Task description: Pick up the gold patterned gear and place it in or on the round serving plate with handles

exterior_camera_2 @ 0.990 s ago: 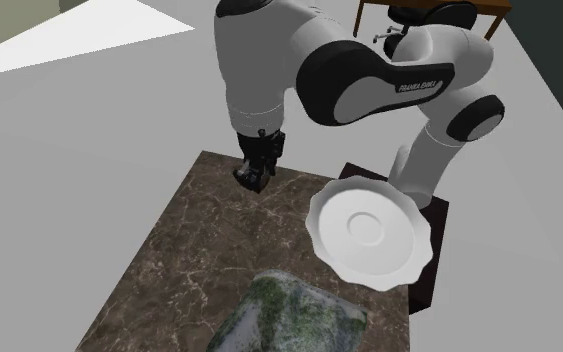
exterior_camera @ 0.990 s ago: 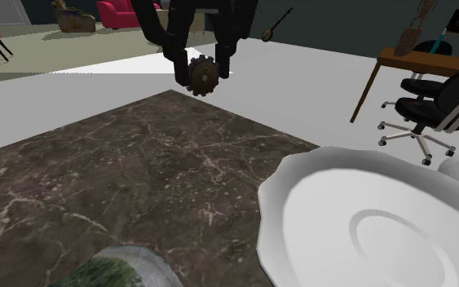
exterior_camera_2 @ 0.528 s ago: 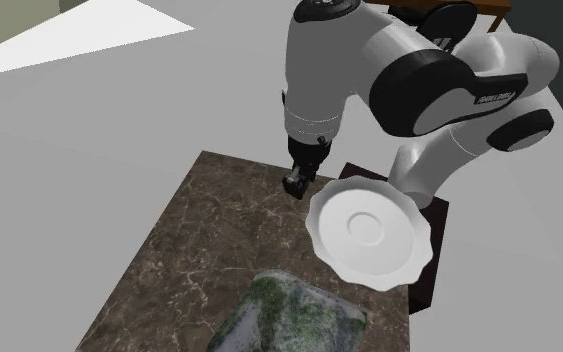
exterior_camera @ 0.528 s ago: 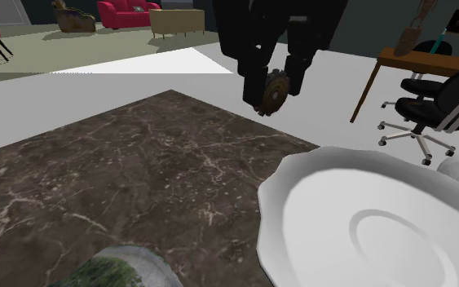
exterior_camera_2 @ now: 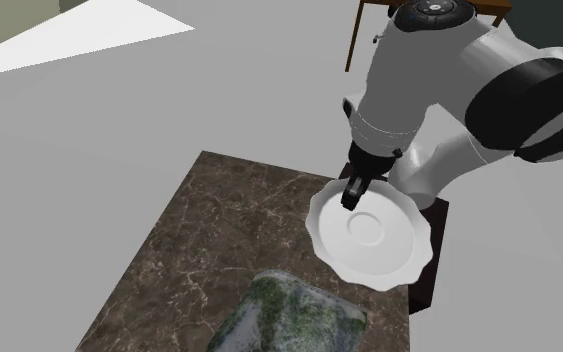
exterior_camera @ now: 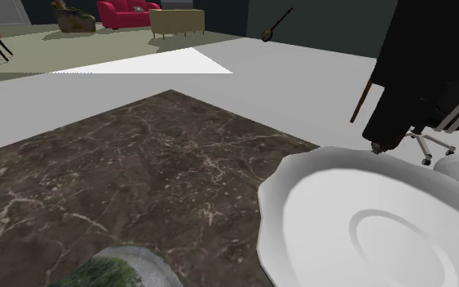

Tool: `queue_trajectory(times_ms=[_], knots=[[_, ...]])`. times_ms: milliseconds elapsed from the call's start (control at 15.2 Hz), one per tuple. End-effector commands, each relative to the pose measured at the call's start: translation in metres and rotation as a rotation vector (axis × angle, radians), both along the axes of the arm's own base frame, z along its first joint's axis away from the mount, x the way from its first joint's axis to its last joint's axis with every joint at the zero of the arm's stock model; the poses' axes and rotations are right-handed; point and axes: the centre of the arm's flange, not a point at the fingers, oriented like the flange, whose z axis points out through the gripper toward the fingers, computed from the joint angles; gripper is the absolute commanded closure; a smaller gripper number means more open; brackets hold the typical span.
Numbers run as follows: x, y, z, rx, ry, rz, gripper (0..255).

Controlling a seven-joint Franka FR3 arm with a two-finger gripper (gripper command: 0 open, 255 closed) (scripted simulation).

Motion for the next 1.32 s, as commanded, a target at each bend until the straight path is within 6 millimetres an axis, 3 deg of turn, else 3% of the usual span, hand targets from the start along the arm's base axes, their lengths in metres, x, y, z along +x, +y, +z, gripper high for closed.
queue_trajectory(times_ms=[0,198,1254], knots=[[-0.026,-0.008,-0.001,0.001,0.0,0.0,255],[-0.056,-0.016,0.0,0.001,0.0,0.0,255],[-0.056,-0.016,-0.078,0.001,0.0,0.0,255]])
